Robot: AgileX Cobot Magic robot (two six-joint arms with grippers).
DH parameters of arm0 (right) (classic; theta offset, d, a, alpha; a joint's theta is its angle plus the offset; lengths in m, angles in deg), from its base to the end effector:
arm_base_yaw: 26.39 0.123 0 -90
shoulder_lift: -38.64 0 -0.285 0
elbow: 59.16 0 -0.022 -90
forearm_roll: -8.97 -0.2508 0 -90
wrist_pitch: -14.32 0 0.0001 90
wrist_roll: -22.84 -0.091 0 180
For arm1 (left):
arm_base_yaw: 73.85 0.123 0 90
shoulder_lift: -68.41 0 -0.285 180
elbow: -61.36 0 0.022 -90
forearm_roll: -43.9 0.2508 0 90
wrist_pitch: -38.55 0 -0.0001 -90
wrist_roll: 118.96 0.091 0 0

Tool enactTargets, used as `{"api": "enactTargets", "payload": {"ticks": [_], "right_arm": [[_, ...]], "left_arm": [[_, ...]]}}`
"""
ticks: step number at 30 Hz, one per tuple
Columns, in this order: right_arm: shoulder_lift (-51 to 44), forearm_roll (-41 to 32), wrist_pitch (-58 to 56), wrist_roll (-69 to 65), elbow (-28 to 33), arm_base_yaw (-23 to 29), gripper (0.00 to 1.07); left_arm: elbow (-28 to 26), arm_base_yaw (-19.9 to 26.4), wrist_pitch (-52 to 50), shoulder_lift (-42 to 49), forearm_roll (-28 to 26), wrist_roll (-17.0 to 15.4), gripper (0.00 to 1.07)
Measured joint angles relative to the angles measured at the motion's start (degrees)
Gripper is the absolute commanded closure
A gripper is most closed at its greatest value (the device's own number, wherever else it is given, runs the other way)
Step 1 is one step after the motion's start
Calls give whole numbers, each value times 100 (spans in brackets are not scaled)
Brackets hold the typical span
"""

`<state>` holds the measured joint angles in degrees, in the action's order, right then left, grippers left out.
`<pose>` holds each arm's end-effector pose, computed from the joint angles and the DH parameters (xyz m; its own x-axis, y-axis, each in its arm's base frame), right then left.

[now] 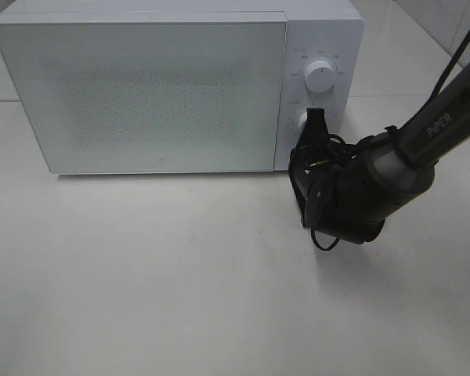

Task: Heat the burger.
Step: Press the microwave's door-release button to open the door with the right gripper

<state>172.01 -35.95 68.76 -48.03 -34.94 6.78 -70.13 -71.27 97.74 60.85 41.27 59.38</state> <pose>0.3469 0.1643 0.0777 0.0572 0.9974 -0.0436 0.3202 0.0230 0.9471 -0.0043 -0.0038 0.2799 -0.4248 -0.0716 -0.9025 -0.0317 0.9974 -0.0642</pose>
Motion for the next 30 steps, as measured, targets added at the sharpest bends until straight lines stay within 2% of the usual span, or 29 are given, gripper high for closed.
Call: {"api": "enactTargets", "payload": {"ticks": [23, 30], "right_arm": [[-11, -46, -384, 367, -155, -97, 107], [-218, -34, -831, 372, -155, -189, 107]], "left_arm": [[0, 0, 0, 0, 0, 0, 9], [0, 0, 0, 0, 0, 0, 9]]}}
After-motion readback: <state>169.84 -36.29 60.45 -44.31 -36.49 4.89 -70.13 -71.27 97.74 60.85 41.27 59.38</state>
